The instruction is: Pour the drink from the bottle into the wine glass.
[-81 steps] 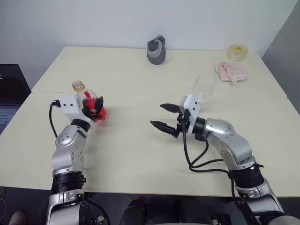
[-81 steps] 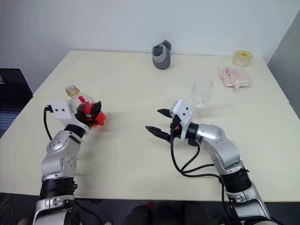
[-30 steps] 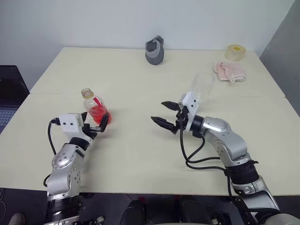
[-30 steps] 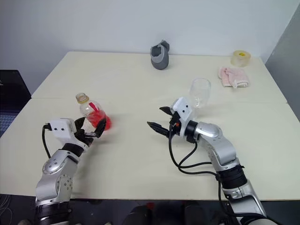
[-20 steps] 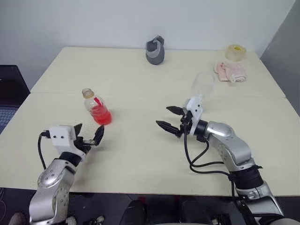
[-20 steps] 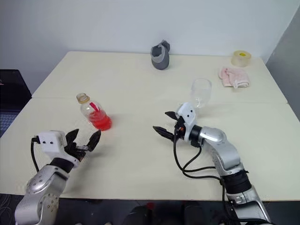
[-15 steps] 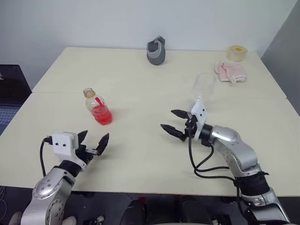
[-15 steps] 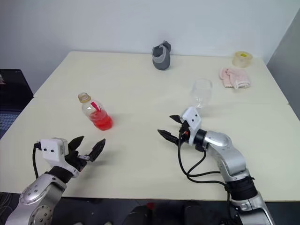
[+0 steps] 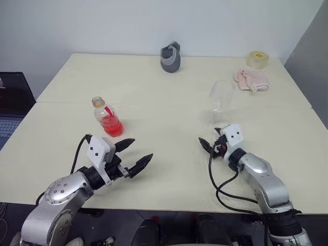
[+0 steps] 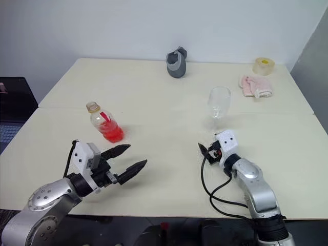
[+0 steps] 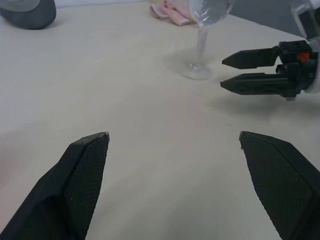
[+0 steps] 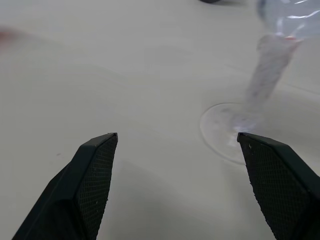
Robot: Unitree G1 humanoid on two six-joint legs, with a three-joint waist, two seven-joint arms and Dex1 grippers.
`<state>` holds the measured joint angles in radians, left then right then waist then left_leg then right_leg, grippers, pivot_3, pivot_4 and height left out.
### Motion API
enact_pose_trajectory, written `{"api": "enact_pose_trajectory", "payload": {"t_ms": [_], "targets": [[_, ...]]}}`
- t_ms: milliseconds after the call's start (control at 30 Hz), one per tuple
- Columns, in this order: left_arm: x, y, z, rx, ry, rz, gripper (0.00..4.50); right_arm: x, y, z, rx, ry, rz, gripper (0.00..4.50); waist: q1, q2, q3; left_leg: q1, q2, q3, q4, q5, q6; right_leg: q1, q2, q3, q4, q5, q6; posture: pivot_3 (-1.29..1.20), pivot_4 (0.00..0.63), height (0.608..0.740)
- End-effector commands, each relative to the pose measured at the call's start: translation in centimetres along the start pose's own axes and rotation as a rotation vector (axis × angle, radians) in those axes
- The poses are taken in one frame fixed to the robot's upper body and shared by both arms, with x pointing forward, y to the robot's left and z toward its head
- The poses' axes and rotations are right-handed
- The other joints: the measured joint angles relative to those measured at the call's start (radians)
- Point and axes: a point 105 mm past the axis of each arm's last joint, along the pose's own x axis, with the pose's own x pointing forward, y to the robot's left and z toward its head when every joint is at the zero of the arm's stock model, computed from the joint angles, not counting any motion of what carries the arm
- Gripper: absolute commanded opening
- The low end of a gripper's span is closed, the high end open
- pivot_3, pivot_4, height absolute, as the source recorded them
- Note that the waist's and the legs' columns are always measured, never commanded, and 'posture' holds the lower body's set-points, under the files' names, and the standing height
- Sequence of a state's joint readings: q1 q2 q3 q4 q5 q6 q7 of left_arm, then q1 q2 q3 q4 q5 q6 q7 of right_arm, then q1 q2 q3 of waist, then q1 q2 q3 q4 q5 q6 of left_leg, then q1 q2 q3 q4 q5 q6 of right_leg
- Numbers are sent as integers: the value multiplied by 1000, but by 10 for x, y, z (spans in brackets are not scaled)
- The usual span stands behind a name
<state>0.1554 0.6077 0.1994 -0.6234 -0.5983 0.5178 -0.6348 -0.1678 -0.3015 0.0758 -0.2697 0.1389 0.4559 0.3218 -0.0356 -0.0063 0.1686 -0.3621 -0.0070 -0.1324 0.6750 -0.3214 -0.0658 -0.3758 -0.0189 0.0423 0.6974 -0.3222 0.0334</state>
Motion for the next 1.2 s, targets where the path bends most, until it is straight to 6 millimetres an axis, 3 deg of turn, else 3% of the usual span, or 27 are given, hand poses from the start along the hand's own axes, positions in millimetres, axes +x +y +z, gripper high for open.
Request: {"api": "enact_pose_trajectory", "payload": {"t_ms": [33,333,800,1200], "targets": [[3,-6,11,30,-34,-56,4468,1,-16,10,-31,-58,-110,4111,2,0,0,0,0,0,0,0,0,0,0,0,0,0,0,0,150,740],[11,15,11,49,-46,-16,4468,20,-32,1,33,-82,-262,4111,2,1,0,0,0,1,-1,0,0,-1,0,0,0,0,0,0,150,740],[11,18,13,47,-57,10,4468,47,-34,5,92,-141,-295,4111,-1,1,0,-1,1,3,-6,1,0,-4,-1,1,-1,0,0,0,150,740],[9,19,13,41,-56,28,4468,54,-40,-1,106,-166,-369,4111,-8,1,0,-1,1,3,-10,4,-3,-5,-1,1,-1,0,0,0,150,740]]}}
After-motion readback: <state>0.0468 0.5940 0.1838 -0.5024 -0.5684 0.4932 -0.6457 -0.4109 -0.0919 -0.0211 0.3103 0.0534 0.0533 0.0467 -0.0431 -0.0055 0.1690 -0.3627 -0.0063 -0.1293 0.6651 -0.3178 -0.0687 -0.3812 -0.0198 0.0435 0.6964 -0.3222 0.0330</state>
